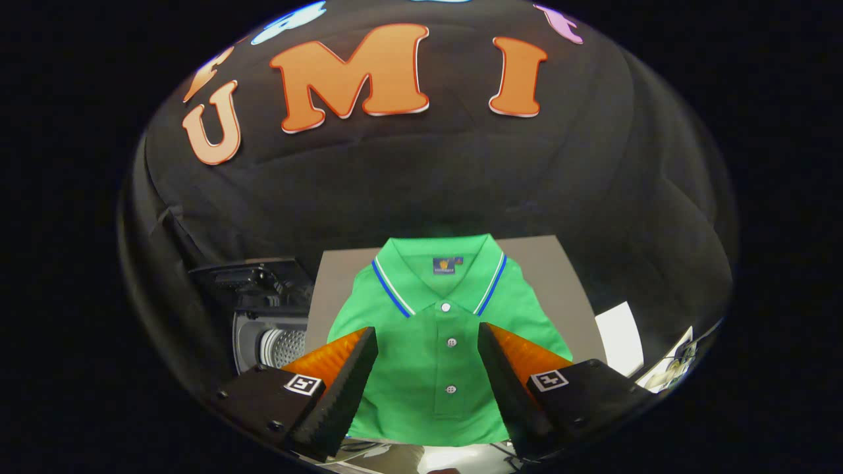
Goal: Put the clothes into the washing machine and then close the washing machine lid.
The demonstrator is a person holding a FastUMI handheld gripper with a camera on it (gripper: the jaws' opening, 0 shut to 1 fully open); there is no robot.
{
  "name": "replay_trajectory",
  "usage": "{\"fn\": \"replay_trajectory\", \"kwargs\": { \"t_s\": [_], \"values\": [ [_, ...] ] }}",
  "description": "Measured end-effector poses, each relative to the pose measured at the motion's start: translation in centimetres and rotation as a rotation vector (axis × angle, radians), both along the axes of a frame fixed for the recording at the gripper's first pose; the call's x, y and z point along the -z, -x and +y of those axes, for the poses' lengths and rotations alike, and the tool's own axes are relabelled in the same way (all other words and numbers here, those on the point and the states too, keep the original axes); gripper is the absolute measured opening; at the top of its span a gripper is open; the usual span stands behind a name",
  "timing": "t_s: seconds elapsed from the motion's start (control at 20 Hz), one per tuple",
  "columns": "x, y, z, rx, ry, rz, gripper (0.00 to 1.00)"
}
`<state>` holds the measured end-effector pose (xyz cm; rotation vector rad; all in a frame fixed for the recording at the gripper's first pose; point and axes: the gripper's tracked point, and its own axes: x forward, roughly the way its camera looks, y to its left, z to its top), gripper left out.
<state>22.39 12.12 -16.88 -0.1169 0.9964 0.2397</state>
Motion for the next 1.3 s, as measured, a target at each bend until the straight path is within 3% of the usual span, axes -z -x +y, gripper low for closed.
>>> {"fn": "replay_trajectory", "kwargs": {
  "t_s": [0.55,0.9,1.3],
  "values": [
    [6.4,2.0,-1.8,-0.023,0.093,0.391,0.99],
    [6.5,1.9,-1.8,-0.057,0.123,0.476,0.99],
    [5.7,1.7,-2.3,-0.077,0.039,0.423,0.27]
  ]
}}
